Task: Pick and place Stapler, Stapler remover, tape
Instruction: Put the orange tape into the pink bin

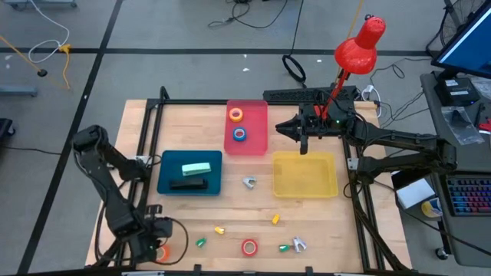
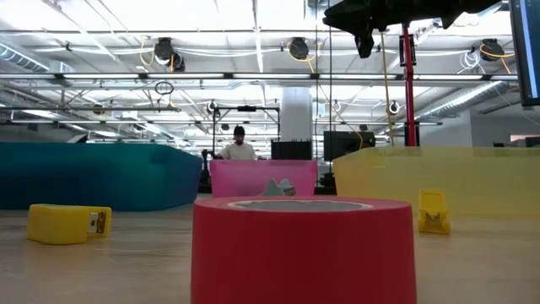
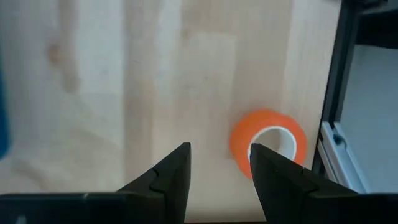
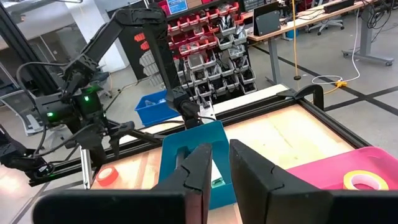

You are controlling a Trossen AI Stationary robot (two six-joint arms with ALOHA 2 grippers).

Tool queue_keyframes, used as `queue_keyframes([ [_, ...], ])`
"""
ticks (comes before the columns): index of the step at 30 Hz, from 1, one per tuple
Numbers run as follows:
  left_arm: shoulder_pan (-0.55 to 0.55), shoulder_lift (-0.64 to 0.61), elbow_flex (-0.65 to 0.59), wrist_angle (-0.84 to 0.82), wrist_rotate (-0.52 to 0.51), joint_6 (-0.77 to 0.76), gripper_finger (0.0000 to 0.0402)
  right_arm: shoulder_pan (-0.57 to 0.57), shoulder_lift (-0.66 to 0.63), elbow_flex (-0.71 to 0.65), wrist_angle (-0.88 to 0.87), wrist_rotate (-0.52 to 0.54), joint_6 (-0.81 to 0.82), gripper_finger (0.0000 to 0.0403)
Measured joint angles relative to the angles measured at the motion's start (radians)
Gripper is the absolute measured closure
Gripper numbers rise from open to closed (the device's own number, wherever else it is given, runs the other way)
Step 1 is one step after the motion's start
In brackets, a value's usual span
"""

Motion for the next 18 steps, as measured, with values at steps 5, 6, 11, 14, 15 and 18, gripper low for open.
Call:
queue_keyframes([
  [5,-0.039,0.000,-0.077,0.146,0.001,-0.031,0.0236,0.000,0.000,0.000,0.000,0.000,0.000,0.0355],
  [6,-0.045,0.000,-0.089,0.171,0.002,-0.034,0.0236,0.000,0.000,0.000,0.000,0.000,0.000,0.0355],
  [11,-0.055,0.000,-0.137,0.229,0.040,-0.057,0.0236,0.000,0.000,0.000,0.000,0.000,0.000,0.0355],
  [14,-0.055,0.000,-0.156,0.260,0.044,-0.071,0.0236,0.000,0.000,0.000,0.000,0.000,0.000,0.0355],
  [15,-0.055,0.000,-0.163,0.279,0.044,-0.075,0.0236,0.000,0.000,0.000,0.000,0.000,0.000,0.0355],
  [18,-0.056,0.000,-0.188,0.347,0.043,-0.086,0.0236,0.000,0.000,0.000,0.000,0.000,0.000,0.0355],
])
